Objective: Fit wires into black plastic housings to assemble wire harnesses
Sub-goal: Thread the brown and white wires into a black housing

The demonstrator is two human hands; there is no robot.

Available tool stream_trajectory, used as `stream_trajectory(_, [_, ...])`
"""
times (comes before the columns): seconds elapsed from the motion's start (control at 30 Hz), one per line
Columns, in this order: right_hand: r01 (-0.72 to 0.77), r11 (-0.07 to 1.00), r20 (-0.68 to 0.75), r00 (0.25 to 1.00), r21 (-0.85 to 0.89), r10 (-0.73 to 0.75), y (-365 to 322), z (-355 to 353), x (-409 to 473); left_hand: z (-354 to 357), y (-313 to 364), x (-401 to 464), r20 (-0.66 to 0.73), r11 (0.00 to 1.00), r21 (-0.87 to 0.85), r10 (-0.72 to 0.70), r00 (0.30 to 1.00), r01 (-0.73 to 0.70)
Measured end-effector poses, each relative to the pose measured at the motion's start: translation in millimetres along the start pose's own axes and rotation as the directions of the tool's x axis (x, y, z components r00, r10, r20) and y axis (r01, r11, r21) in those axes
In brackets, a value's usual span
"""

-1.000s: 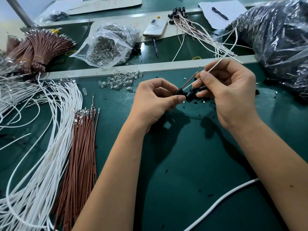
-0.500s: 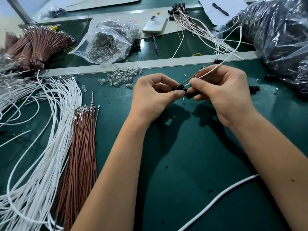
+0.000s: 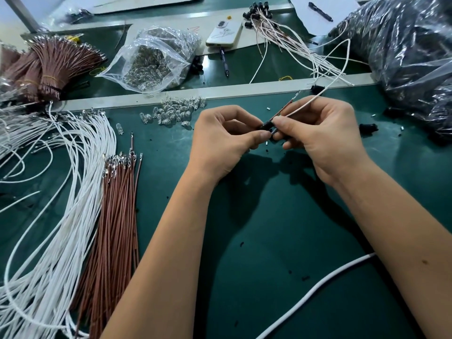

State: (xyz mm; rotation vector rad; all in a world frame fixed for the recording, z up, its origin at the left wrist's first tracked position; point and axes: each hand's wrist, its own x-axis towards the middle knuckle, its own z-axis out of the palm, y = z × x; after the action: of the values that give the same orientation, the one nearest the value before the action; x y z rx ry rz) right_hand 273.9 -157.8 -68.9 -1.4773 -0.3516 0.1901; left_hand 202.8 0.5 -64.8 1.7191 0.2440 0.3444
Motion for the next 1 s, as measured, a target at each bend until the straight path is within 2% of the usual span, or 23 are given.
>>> stream_trajectory(0.17, [-0.086, 0.994, 0.005, 0.996, 0.073, 0.086, -4, -3, 2, 0, 1, 1, -0.011, 1.000, -0.010, -0.026, 1.000, 0.026])
stream_trajectory(0.3, [-0.019, 0.998, 0.047, 0.999, -0.056, 0.022, 0, -2, 1, 0, 1, -1, 0.005, 0.999, -0.020, -0.043, 0.999, 0.043])
stream_trajectory(0.47, [0.063, 0.989, 0.068, 0.996, -0.132, -0.055, 2, -3, 1, -1, 6, -4, 0.106, 0.998, -0.020, -0.060, 0.993, 0.062])
stream_trajectory(0.6, [0.125, 0.980, 0.119, 0.987, -0.157, -0.107, 4, -4, 1, -2, 7, -4, 0.124, 0.997, 0.001, -0.079, 0.989, 0.079])
stream_trajectory(0.7, [0.142, 0.979, 0.122, 0.985, -0.143, -0.125, 3, -2, 0, -2, 7, -4, 0.127, 0.990, -0.081, -0.106, 0.986, 0.116])
stream_trajectory(0.8, [0.124, 0.979, 0.113, 0.988, -0.160, -0.107, 2, 0, -1, -1, 7, -2, 0.062, 0.963, -0.218, -0.150, 0.987, 0.160])
stream_trajectory(0.9, [0.117, 0.956, 0.188, 0.980, -0.269, -0.066, 2, 2, -5, -3, 7, 0, 0.009, 0.920, -0.340, -0.203, 0.979, 0.194])
stream_trajectory(1.0, [0.161, 0.934, 0.256, 0.964, -0.321, -0.078, 1, 6, -9, -5, 7, 0, 0.033, 0.895, -0.389, -0.224, 0.974, 0.219])
